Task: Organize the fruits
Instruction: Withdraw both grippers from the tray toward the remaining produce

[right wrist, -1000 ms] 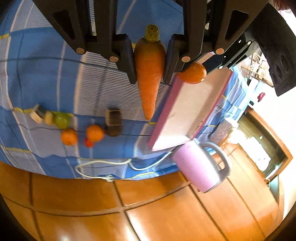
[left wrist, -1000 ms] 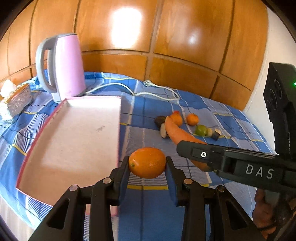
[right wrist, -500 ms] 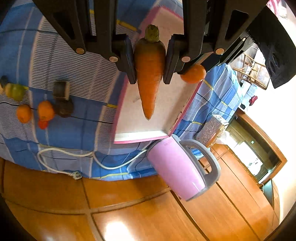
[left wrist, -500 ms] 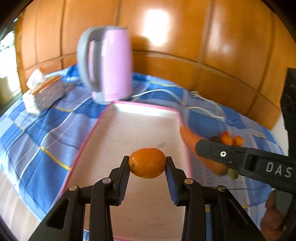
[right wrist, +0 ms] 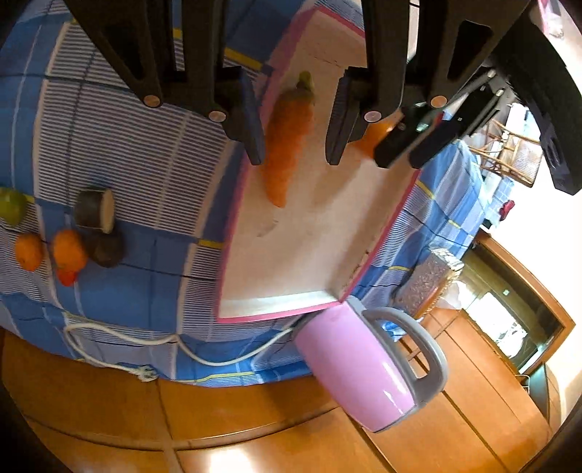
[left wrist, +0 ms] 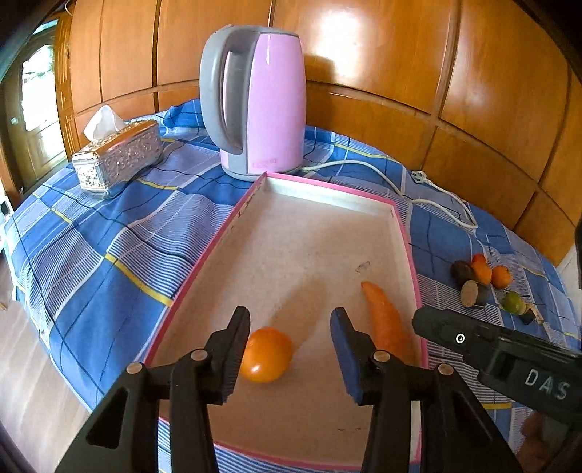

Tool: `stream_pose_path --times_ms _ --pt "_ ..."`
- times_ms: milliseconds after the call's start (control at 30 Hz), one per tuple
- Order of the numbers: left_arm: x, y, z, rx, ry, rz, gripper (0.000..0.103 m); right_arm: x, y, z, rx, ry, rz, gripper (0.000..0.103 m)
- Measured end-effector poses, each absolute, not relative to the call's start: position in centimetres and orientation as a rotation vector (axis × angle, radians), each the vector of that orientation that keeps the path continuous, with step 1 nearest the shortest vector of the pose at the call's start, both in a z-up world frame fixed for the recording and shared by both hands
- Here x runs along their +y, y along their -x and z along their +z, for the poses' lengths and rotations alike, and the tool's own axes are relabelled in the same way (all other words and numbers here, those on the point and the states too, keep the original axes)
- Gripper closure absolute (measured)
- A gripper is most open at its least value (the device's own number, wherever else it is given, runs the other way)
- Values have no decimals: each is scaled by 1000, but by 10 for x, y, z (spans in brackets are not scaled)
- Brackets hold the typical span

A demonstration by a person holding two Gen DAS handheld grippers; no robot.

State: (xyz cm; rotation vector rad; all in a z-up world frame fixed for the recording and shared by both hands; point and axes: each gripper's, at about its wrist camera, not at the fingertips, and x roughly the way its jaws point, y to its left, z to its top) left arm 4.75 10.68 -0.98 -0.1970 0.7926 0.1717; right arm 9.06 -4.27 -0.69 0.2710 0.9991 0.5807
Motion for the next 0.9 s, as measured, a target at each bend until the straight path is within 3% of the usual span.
stream_pose_path --times_ms 67,500,900 --pt "105 -46 -9 793 211 167 49 -47 -87 -6 985 -252 560 68" --pt "74 -33 2 767 167 122 49 -76 -67 4 882 -165 438 66" --pt "28 -31 2 780 109 22 49 -119 -57 -11 896 -235 327 67"
